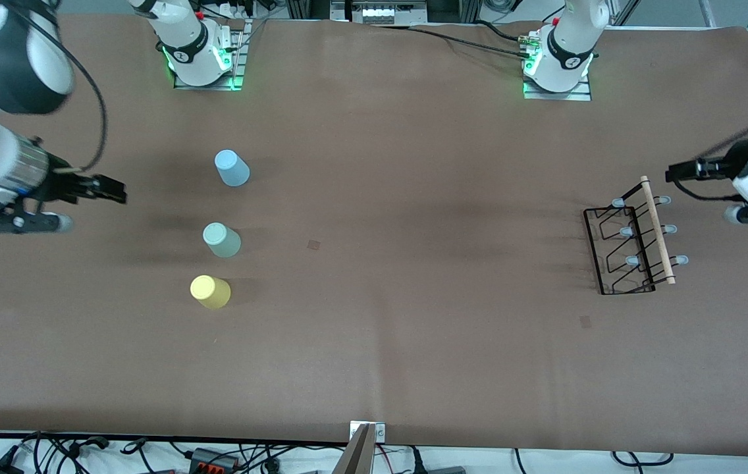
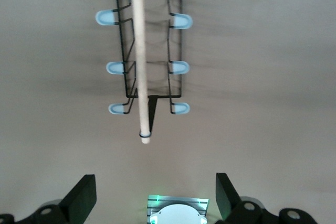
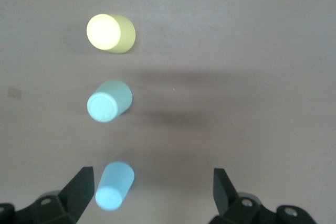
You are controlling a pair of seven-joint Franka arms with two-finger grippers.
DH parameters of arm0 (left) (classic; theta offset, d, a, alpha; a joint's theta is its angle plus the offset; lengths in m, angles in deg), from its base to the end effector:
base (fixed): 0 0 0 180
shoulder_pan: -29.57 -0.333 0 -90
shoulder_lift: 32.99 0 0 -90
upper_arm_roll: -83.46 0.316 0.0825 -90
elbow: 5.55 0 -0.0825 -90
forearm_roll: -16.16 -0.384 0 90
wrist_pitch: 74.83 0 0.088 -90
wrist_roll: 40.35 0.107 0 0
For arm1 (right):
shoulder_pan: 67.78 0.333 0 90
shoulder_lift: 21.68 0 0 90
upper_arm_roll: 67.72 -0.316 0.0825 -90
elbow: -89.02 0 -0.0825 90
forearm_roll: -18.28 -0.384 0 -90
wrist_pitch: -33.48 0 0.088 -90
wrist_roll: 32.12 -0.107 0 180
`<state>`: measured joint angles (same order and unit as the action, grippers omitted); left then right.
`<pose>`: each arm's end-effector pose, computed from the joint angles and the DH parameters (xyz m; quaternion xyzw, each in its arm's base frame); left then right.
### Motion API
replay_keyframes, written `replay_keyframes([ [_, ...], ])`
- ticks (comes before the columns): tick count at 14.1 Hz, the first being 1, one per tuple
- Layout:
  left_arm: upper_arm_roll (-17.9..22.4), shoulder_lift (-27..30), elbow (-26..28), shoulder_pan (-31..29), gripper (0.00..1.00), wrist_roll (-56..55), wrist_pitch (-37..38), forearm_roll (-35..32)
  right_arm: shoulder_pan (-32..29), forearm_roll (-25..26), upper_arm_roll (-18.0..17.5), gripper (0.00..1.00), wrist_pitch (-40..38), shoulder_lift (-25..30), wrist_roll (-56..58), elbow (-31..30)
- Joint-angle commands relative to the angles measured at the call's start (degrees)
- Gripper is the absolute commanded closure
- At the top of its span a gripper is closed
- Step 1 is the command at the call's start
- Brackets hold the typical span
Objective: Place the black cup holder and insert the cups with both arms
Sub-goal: 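Move the right gripper toward the teal cup while the left gripper reaches the rack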
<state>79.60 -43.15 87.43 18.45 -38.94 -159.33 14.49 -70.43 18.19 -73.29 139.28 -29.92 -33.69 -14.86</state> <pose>0.5734 0.0790 0.4932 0.9856 0.0489 -0.1619 0.0037 0.5887 0.0279 0.4501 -0.9984 -0.0114 0.0550 0.0056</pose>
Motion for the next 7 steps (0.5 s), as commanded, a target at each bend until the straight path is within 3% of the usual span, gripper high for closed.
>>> replay_keyframes([
  [1,-0.36,-4.77,-2.72,-3.02,0.00,0.52,-3.02,-0.18,1.23,-0.78,0.03,0.00,10.35,0.17,-0.01,-7.98],
  [3,-0.27,-5.92,-0.53,-3.20,0.00,0.52,-9.78,-0.18,2.90,-0.78,0.03,0.00,15.30,-2.20,-2.19,-9.41],
  [7,-0.80,-6.02,5.97,-3.20,0.01,0.52,-22.01,-2.02,3.79,-0.61,0.12,0.00,16.10,-4.05,-3.52,-9.23],
])
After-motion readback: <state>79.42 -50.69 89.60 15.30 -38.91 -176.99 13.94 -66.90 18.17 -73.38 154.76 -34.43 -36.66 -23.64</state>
